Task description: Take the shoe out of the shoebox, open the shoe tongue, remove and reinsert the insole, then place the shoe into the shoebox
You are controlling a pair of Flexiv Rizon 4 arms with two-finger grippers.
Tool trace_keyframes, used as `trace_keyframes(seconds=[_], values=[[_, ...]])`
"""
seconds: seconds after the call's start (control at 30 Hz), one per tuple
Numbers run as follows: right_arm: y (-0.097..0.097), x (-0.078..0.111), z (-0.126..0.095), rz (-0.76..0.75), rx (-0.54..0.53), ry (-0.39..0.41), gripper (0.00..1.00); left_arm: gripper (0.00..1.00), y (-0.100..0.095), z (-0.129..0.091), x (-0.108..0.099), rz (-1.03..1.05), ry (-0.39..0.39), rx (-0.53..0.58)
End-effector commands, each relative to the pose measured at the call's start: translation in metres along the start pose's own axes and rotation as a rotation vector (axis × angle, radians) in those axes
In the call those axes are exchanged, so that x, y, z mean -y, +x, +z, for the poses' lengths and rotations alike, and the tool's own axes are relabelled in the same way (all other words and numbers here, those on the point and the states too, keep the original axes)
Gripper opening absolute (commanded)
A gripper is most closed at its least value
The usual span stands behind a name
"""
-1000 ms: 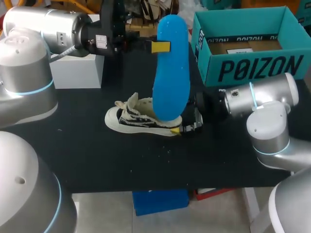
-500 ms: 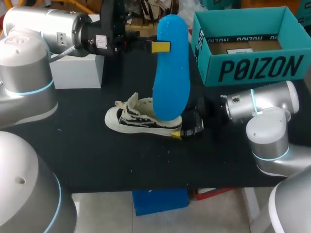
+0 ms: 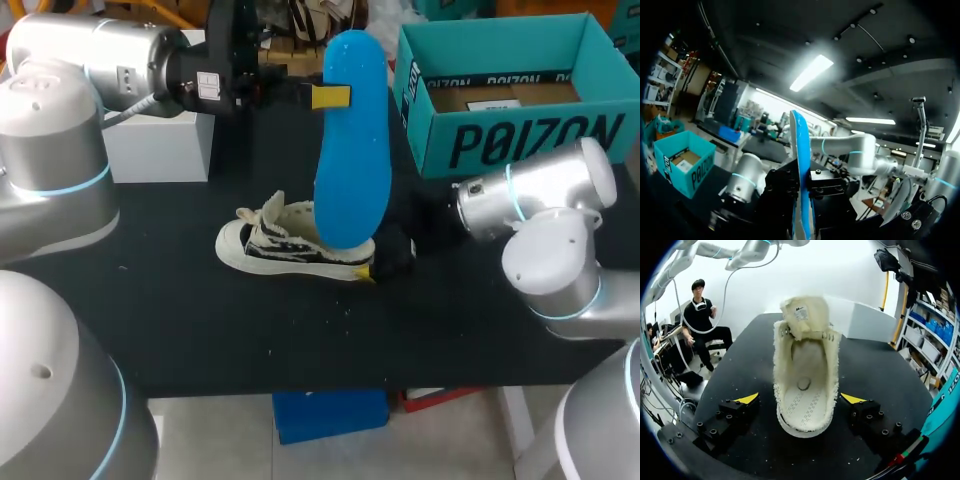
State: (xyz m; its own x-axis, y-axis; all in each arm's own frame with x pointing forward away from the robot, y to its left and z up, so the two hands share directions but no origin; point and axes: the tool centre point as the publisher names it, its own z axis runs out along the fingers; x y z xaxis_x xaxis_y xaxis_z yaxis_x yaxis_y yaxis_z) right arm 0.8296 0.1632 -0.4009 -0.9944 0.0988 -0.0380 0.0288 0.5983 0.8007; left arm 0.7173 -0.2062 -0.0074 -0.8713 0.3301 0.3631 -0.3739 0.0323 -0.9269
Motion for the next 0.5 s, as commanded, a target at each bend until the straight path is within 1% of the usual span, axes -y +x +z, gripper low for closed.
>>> trace_keyframes(seconds=[0.03,0.2,0.4,0.5], values=[[-0.010,-0.015,-0.004,-0.004,-0.042,0.181,1.00,0.00,0.000,0.001,0.000,-0.001,-0.001,0.006],[-0.017,-0.024,-0.004,-0.026,-0.078,0.266,1.00,0.00,0.000,0.001,0.000,-0.001,-0.001,0.006],[-0.027,-0.036,-0.001,-0.082,-0.103,0.409,1.00,0.00,0.000,0.001,0.000,-0.001,-0.001,0.006],[-0.032,-0.045,0.001,-0.113,-0.104,0.480,1.00,0.00,0.000,0.001,0.000,-0.001,-0.001,0.006]])
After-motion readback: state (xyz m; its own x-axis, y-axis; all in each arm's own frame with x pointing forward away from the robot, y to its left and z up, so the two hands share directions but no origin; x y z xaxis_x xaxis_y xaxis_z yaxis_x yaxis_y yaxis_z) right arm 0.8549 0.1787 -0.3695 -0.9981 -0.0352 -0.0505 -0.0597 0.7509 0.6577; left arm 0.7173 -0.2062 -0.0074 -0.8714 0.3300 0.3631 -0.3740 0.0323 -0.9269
